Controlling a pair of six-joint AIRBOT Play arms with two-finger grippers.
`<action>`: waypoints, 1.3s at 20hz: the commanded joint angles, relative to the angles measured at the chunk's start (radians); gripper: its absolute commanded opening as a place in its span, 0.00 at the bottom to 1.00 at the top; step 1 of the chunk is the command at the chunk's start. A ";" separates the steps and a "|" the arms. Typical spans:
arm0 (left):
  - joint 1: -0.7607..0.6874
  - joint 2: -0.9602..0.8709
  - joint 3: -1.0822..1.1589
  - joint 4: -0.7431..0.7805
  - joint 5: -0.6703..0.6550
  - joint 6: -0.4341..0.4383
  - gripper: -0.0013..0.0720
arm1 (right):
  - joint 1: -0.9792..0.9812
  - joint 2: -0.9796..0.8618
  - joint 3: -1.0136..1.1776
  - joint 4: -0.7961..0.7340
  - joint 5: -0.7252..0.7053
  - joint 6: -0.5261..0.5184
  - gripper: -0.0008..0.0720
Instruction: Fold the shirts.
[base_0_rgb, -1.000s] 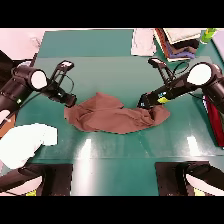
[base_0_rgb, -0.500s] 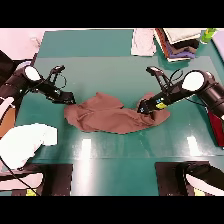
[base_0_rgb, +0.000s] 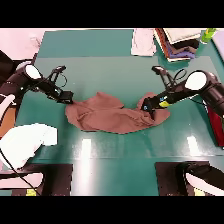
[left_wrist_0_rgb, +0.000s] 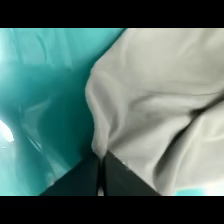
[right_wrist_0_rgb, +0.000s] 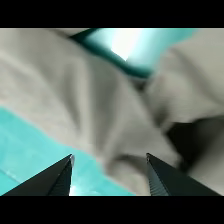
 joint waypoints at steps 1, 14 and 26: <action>0.001 0.047 0.036 0.016 0.000 0.010 0.06 | -0.161 -0.003 -0.002 -0.003 0.059 -0.035 0.75; 0.001 0.059 0.037 0.013 -0.003 0.010 0.06 | -0.166 -0.293 -0.001 -0.085 0.079 0.021 0.82; 0.001 0.315 0.298 0.089 -0.001 0.006 0.06 | -0.182 0.029 0.288 -0.183 0.052 0.027 0.04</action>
